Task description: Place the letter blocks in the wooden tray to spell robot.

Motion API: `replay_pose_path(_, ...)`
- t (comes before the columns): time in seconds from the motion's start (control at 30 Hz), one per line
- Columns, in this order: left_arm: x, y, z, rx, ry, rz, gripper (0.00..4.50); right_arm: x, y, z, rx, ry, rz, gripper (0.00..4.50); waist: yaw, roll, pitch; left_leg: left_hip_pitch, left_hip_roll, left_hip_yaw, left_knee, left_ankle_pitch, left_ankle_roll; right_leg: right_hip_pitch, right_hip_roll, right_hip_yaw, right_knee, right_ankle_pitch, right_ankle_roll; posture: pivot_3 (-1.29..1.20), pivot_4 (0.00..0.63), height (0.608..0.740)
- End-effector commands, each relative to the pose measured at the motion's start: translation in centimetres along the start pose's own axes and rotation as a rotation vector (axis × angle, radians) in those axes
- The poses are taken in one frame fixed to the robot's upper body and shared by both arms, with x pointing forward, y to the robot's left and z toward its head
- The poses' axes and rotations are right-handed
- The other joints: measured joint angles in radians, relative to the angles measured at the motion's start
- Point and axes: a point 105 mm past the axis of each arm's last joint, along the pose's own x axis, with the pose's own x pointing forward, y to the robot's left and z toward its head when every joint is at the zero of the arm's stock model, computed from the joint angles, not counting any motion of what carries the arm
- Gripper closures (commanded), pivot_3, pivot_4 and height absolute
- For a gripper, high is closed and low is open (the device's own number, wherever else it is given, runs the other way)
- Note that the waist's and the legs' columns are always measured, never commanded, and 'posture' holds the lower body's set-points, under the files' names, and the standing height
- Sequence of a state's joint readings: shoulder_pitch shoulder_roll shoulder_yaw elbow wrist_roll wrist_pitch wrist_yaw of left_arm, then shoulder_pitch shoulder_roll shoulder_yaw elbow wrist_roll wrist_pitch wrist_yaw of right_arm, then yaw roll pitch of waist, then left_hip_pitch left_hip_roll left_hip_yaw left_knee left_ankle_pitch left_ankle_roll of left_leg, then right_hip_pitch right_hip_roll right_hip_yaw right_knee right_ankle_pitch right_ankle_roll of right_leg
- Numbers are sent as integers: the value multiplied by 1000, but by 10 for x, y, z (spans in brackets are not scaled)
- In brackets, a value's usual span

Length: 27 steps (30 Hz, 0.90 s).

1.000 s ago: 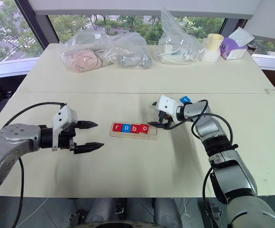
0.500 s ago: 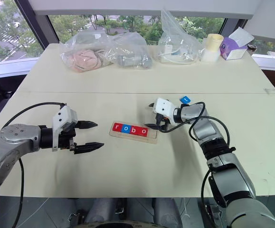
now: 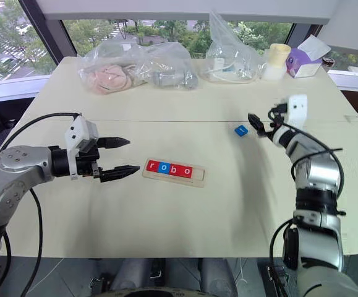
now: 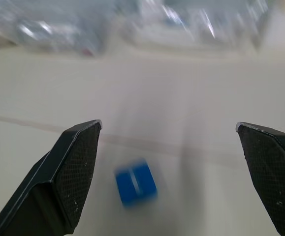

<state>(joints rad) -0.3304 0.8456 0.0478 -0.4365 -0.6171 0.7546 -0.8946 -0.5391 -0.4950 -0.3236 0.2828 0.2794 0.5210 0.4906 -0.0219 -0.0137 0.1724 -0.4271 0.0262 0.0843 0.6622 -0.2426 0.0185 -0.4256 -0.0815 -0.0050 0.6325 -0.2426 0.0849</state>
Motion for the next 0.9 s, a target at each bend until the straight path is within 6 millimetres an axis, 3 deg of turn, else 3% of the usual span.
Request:
replay_pose_path(0.03, 0, 3, 8, 38, -15, 0, 0, -5, 13, 25, -38, -85, 18, 33, -4, 0, 0, 0, 0, 0, 0, 0, 0, 0, 1, 0, 0, 0, 0, 0, 150, 739)
replay_pose_path(0.27, 5, 4, 8, 51, -3, -44, 0, 14, 21, -25, -251, 88, 153, 33, 1, 0, 0, 1, 0, 0, 0, 0, 0, 0, 5, 0, 1, 0, 1, 0, 150, 739)
replay_pose_path(0.5, 2, 4, 15, 90, 1, -30, 0, 40, 8, -33, -249, 147, 154, 33, 0, 0, 0, 1, 0, 1, 1, 0, 1, 0, 5, 0, 0, 1, 2, 0, 150, 739)
replay_pose_path(0.63, 2, -2, 17, 94, -1, -28, 0, 50, 12, -34, -254, 160, 165, 33, 1, 0, 1, 1, 0, 1, 1, 0, 1, 0, 5, 0, 0, 1, 2, 0, 150, 739)
replay_pose_path(0.73, -1, -1, 11, 80, 15, -4, 0, 52, 20, -39, -273, 176, 216, 882, 0, 0, 0, 1, 0, 1, 1, 0, 1, 1, 5, 0, 0, 1, 3, 0, 150, 739)
replay_pose_path(0.9, -5, -4, 7, 62, 19, 8, 0, 51, 18, -39, -254, 170, 217, 3326, 2, 0, 0, 1, 0, 1, 1, 1, 0, 1, 5, 0, 0, 2, 4, 0, 150, 739)
